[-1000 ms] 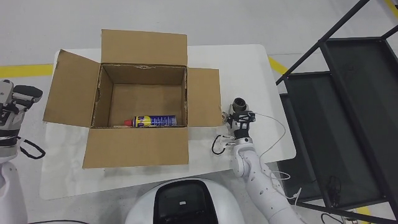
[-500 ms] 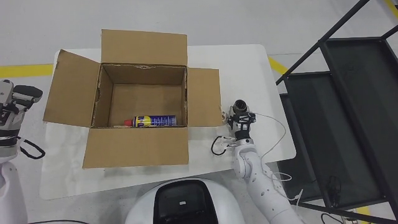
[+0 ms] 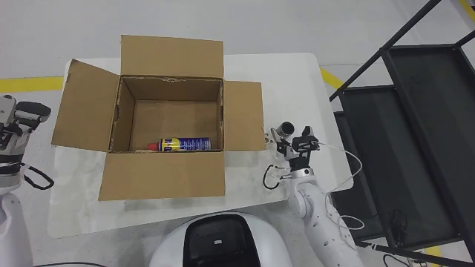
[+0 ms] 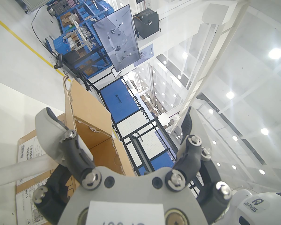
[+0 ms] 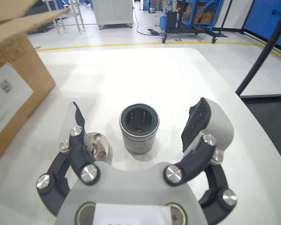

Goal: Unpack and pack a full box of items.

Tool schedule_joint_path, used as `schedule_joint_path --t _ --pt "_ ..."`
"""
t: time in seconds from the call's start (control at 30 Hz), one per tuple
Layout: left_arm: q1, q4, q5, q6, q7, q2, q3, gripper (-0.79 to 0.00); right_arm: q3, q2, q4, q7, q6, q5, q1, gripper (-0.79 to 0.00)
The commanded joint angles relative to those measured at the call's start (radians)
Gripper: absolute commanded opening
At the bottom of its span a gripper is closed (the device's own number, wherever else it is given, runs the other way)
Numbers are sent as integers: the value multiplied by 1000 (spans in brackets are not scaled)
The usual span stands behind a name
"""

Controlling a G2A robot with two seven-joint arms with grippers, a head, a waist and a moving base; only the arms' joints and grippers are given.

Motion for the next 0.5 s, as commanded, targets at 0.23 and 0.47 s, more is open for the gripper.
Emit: schedule_joint_path --t 0.23,0.47 --pt "0 0 0 0 0 0 0 0 234 63 -480 279 -490 89 -296 0" --pt "0 0 0 0 0 0 0 0 271 79 -660 757 -464 489 -291 0"
